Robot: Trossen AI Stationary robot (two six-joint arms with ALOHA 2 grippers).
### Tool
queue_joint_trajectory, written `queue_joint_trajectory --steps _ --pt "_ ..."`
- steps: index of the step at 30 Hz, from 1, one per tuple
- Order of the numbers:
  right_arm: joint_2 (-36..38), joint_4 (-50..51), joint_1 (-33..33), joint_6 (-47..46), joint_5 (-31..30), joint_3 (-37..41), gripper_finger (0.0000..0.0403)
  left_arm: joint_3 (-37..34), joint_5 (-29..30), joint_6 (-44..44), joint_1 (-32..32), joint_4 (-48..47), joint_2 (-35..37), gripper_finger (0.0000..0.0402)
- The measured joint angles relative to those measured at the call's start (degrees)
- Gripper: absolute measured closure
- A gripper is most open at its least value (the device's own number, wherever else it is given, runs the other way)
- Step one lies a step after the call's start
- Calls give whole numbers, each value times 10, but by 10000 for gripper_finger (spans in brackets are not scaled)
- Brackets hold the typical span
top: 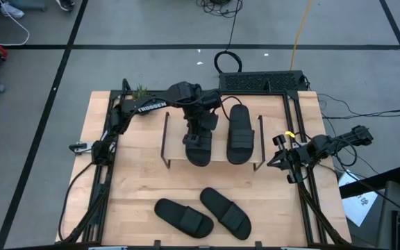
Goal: Pick and place slides into the shelf
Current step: Put the black slipper on the shelf, then adjust the shelf
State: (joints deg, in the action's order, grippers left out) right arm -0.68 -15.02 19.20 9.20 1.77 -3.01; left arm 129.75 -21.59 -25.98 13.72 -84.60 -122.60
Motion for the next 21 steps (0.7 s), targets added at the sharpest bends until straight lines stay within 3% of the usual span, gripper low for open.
queue_joint_trajectory --steps 9,16,21 --pt "-2 0 0 0 -1 0 403 0 4 0 -13 8 36 43" --pt "-9 1 0 -5 -2 0 403 0 89 4 -21 -1 74 47" --pt "-16 0 0 -10 -1 0 403 -1 157 28 -22 -30 127 110"
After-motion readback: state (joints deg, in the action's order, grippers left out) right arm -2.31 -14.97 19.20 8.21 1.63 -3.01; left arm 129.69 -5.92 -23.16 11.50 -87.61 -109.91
